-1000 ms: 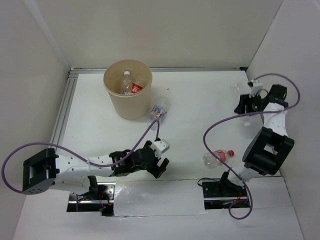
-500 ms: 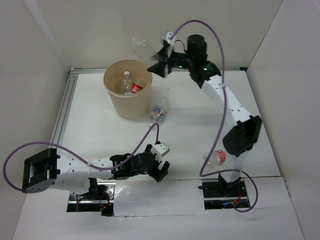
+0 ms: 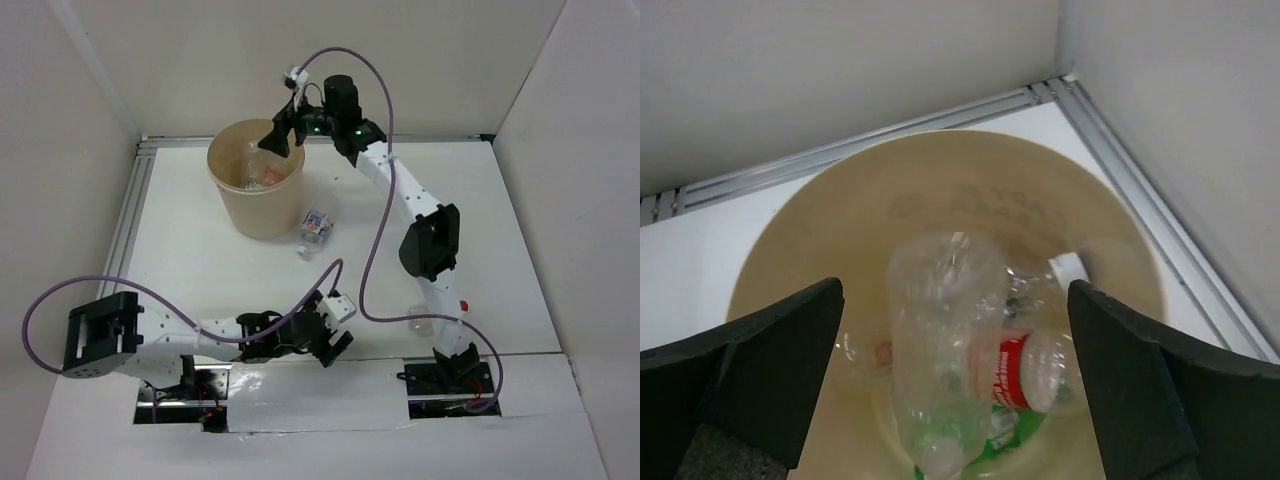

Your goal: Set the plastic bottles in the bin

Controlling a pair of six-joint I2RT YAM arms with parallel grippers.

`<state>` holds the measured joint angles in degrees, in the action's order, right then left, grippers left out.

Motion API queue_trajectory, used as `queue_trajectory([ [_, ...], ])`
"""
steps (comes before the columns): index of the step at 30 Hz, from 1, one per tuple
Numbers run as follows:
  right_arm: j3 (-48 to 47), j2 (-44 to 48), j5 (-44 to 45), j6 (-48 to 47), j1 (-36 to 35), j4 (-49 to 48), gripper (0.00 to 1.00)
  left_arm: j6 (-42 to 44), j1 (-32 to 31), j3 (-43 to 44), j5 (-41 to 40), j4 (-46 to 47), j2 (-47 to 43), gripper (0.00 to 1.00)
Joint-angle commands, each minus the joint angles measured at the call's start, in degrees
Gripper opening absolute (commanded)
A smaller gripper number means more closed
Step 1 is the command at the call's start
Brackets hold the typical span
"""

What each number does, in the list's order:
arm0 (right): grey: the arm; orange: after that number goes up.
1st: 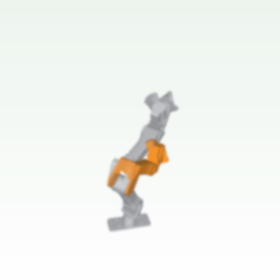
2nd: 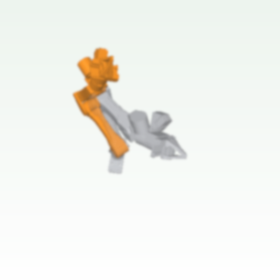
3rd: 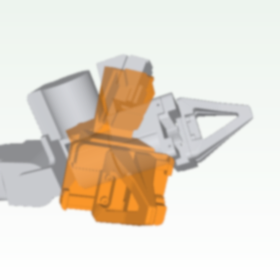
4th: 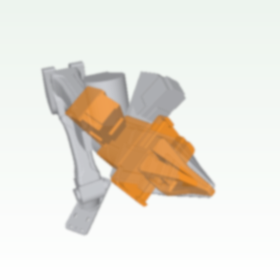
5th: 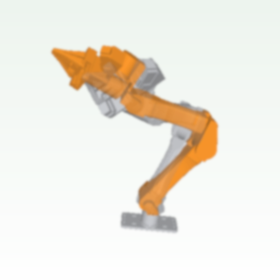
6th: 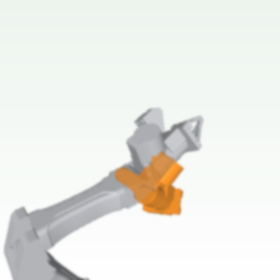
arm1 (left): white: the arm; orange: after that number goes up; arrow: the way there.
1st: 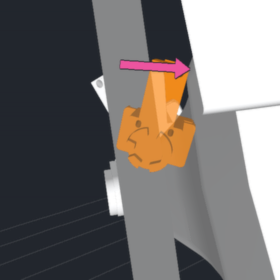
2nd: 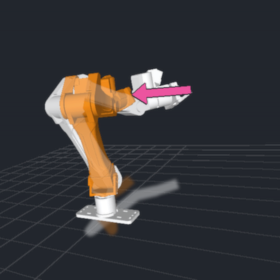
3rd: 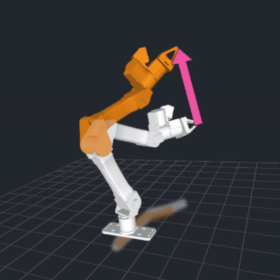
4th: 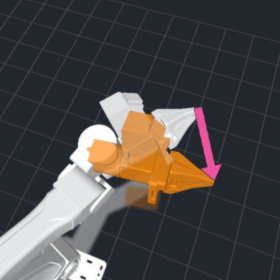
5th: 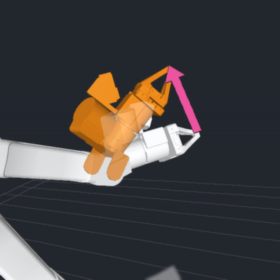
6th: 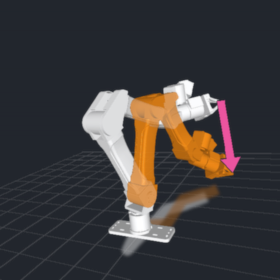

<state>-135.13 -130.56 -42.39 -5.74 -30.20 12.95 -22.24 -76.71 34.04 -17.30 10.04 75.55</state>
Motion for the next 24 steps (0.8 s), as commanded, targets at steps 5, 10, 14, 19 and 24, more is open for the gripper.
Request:
queue_trajectory([
  [5,7.6,17.4,0.0,1.1,16.6,3.5,0.86,17.7,-0.4,11.3,1.5,14.6,11.3,0.98],
  [10,27.1,32.3,-9.6,-4.6,35.7,12.4,0.18,24.6,-0.4,17.9,6.1,19.7,21.5,0.98],
  [14,42.9,41.4,-15.6,-18.1,49.7,22.2,0.46,27.9,0.2,20.9,12.1,24.1,25.3,0.98],
  [19,54.8,49.7,-22.5,-26.2,64.5,29.5,0.76,29.8,0.2,28.1,14.8,24.1,31.5,1.0],
  [24,59.0,53.0,-26.9,-33.7,72.5,38.5,0.77,31.1,1.4,35.0,17.6,22.2,37.7,1.0],
])
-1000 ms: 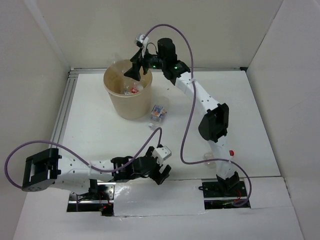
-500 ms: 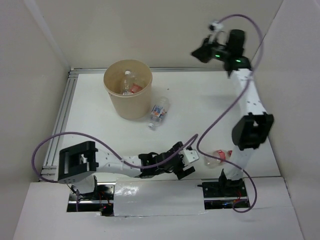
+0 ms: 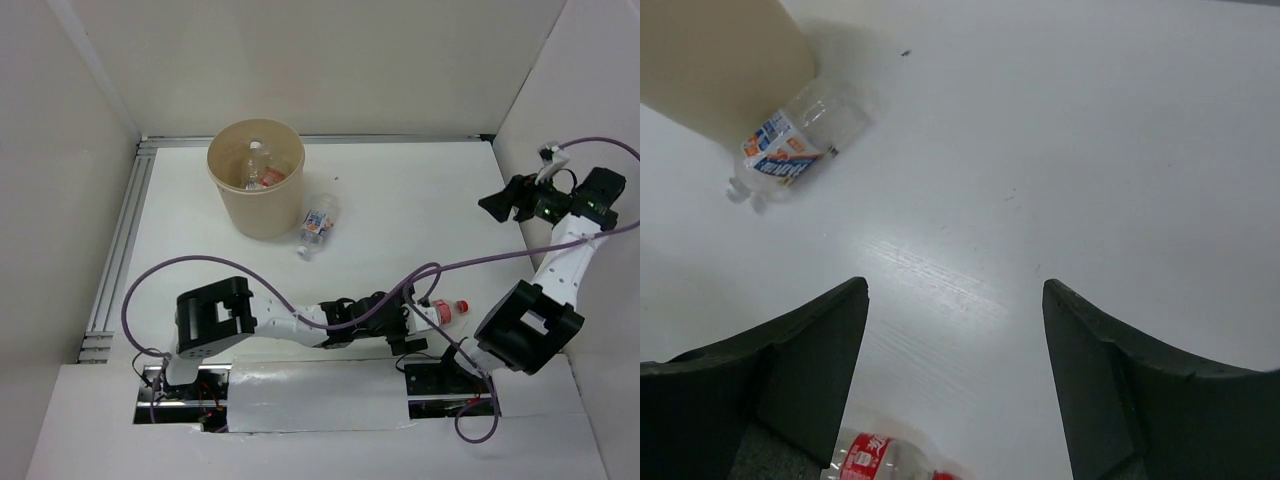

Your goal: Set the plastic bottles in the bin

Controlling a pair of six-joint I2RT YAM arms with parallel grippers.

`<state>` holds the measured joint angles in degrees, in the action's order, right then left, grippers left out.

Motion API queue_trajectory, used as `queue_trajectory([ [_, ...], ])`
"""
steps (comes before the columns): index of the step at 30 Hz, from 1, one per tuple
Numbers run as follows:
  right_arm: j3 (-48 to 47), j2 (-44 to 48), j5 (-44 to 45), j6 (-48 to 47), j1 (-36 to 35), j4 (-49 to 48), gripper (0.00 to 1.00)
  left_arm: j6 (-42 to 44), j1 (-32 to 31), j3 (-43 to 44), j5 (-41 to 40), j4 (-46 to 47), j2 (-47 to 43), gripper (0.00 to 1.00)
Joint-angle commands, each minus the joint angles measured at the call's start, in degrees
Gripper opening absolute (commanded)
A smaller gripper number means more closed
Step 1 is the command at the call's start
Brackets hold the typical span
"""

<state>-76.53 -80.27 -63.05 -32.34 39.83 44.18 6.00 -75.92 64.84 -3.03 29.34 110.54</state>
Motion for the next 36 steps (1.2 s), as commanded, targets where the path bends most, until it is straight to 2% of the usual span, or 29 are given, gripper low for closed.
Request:
queue_trajectory([
  [1,0.4,2.8,-7.5,-9.5,3.4,10.2,0.77,2.9,0.6,5.0,3.3,2.9,4.6,1.0],
  [7,-0.1,2.8,-9.3,-18.5,7.3,20.1,0.79,2.9,0.6,10.6,3.8,1.5,10.2,1.0],
  [12,-0.1,4.1,-11.0,-19.1,7.8,22.8,0.79,2.9,1.1,16.8,1.0,-1.8,16.3,1.0],
  [15,0.4,5.1,-11.5,-19.1,7.8,23.4,0.79,1.4,1.7,17.4,-0.5,-2.4,17.7,0.94],
  [16,1.0,5.7,-11.5,-19.1,7.8,23.4,0.79,0.7,1.7,17.4,-1.4,-2.4,17.7,0.82],
  [18,1.0,6.3,-11.5,-18.6,7.8,22.9,0.79,0.1,1.7,16.9,-3.3,-3.0,17.2,0.66],
  [19,1.6,6.4,-12.1,-18.6,7.8,22.9,0.79,0.1,1.7,15.9,-4.0,-3.0,17.2,0.52],
  [22,1.6,6.4,-13.7,-18.0,7.8,22.9,0.79,-0.5,2.9,12.3,-5.3,-2.3,14.2,0.36],
  [28,1.6,5.8,-19.6,-16.9,9.8,22.1,0.79,-3.9,7.5,2.1,-7.5,-3.0,3.4,0.24],
  [29,1.6,5.8,-20.5,-15.5,10.5,21.4,0.79,-5.0,8.2,0.8,-8.5,-3.6,-1.3,0.1],
  [30,1.6,5.8,-21.4,-15.0,11.2,20.7,0.84,-5.0,9.0,-1.7,-9.0,-3.6,-3.8,0.06],
  [33,2.8,6.4,-25.8,-12.4,13.2,17.4,0.98,-4.5,12.3,-3.5,-8.3,-6.8,-12.3,0.06],
  [36,3.3,6.4,-30.0,-6.4,13.2,11.8,0.99,-0.5,15.0,-3.0,-9.4,-11.7,-15.5,0.06],
])
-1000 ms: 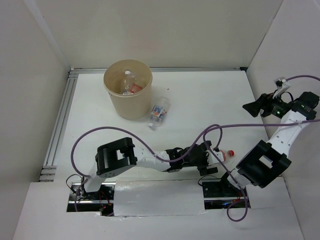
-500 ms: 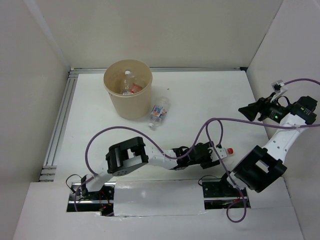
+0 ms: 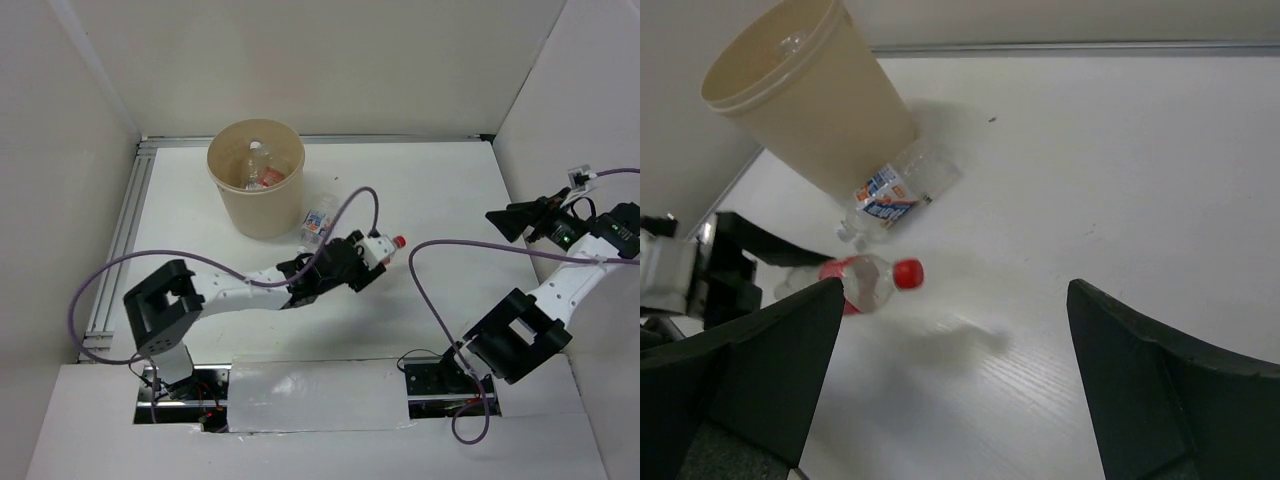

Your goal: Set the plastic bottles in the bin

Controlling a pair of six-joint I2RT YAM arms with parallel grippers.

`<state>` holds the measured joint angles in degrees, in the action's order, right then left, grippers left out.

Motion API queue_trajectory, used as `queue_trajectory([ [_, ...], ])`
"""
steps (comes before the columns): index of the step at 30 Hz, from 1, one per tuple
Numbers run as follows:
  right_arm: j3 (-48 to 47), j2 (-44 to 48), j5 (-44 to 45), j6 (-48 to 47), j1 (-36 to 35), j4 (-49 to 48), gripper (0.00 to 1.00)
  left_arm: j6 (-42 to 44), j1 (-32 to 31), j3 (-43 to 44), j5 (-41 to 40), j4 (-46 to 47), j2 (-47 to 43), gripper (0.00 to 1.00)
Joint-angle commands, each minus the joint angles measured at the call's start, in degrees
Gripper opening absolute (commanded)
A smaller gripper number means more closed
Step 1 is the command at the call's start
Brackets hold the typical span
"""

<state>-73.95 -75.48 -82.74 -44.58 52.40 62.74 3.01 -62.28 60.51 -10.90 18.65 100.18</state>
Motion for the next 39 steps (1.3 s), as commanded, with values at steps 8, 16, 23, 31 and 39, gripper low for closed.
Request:
queue_trajectory([
  [8,1.6,2.8,-2.6,1.9,-9.1,-9.2,0.68,0.7,11.1,5.4,-6.6,-3.6,-18.9,0.05],
  [16,6.4,4.5,6.9,7.6,-20.6,-16.8,0.7,-3.6,26.4,10.3,-12.6,-3.6,-24.1,0.09],
  [23,6.4,6.4,31.7,23.3,-43.5,-33.3,1.0,-7.0,34.2,8.0,-11.5,-10.7,-24.7,0.29],
  [31,-2.0,-11.9,43.0,44.6,-53.5,-39.4,1.0,-9.8,37.2,6.4,-12.2,-14.7,-25.2,0.93],
  [39,-6.5,-27.4,48.5,62.0,-62.8,-48.3,1.0,-9.9,36.0,10.5,-11.7,-19.0,-34.5,1.0],
])
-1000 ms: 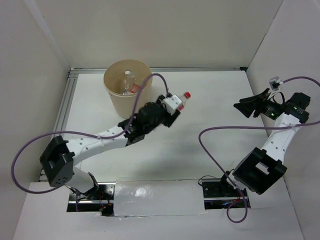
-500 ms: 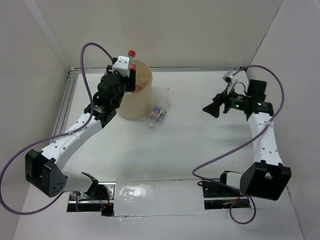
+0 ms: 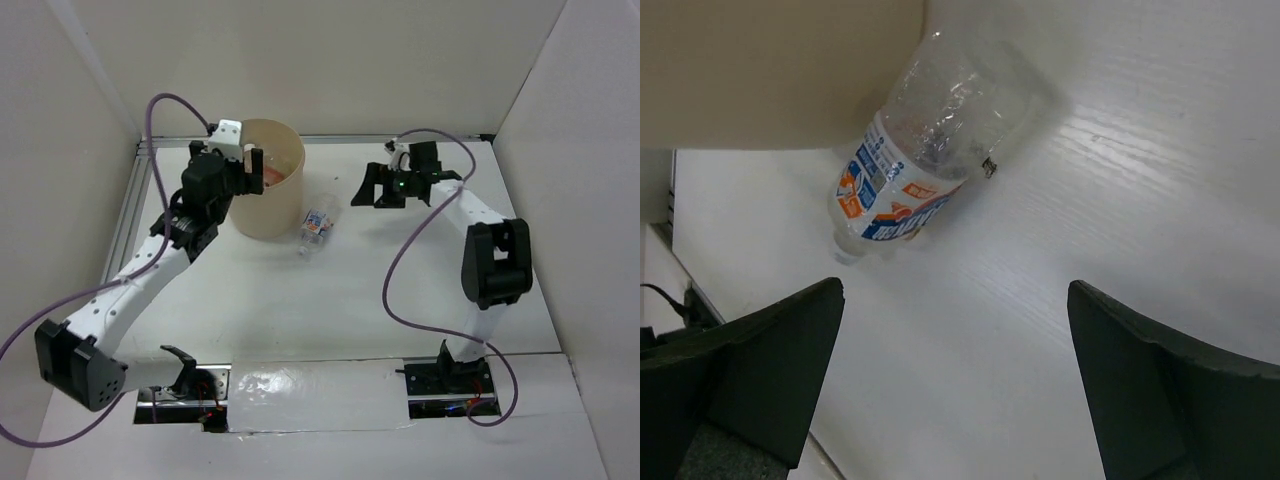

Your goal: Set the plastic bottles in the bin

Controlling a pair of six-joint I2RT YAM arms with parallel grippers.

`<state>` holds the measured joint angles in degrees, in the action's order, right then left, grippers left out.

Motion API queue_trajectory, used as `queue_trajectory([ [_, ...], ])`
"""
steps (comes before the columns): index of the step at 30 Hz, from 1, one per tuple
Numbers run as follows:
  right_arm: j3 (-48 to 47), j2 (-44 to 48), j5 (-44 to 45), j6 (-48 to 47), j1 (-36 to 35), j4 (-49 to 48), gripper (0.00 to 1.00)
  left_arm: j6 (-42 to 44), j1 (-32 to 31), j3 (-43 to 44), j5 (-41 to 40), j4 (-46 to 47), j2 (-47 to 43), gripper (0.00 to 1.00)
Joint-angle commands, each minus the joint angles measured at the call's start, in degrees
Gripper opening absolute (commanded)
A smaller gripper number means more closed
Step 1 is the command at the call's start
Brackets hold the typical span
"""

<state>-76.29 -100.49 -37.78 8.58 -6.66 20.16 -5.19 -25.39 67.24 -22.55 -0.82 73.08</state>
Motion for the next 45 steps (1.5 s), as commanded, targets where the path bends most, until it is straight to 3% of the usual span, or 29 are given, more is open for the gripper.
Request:
queue_trajectory([
  [1,-5.0,-3.7,5.4,9.4,-4.8,-5.7,1.0,-2.4,-1.9,2.7,0.8,-1.1,-9.4,1.0],
  [6,-11.5,-12.4,8.6,14.8,-9.6,-8.0,1.0,-7.6,-6.9,-8.3,1.5,-6.6,-23.7,1.0],
  [10,-16.4,-18.5,9.4,18.0,-11.7,-8.8,1.0,-13.3,-12.2,-19.4,-2.1,-15.2,-33.8,1.0],
  [14,-19.6,-23.8,16.3,18.7,-14.1,-6.4,1.0,-20.5,-17.0,-24.2,-7.1,-21.9,-42.9,1.0],
  [19,-20.8,-25.6,22.7,18.0,-17.9,-4.6,1.0,-23.8,-17.5,-25.3,-8.3,-24.4,-44.4,1.0],
  [23,-20.8,-26.9,27.3,16.6,-20.4,-3.0,1.0,-23.8,-17.5,-25.3,-7.7,-23.8,-40.3,1.0],
  [26,-18.6,-25.1,30.3,15.3,-21.3,-1.0,0.85,-23.8,-17.5,-26.1,-6.6,-22.3,-39.1,1.0],
  [27,-17.4,-24.1,31.0,14.7,-20.5,-0.5,0.65,-23.8,-17.5,-26.1,-6.6,-21.8,-39.1,1.0],
  [28,-16.2,-21.4,31.0,14.1,-19.8,-0.5,0.56,-23.8,-17.5,-27.0,-6.1,-20.7,-39.1,1.0],
  [31,-12.2,-15.7,28.5,11.7,-15.5,0.7,0.35,-25.7,-17.5,-29.5,-4.0,-19.1,-39.1,1.0],
  [33,-12.3,-11.1,25.2,8.5,-10.6,2.1,0.27,-27.7,-17.5,-32.3,-2.3,-17.2,-39.1,1.0],
  [39,-21.9,-2.6,9.5,-0.3,-6.9,-1.9,0.23,-29.2,-17.5,-36.0,0.7,-14.9,-39.7,1.0],
  [45,-36.9,-5.3,0.2,-11.2,-16.2,-11.6,0.21,-29.7,-17.5,-38.8,2.5,-12.7,-39.2,1.0],
])
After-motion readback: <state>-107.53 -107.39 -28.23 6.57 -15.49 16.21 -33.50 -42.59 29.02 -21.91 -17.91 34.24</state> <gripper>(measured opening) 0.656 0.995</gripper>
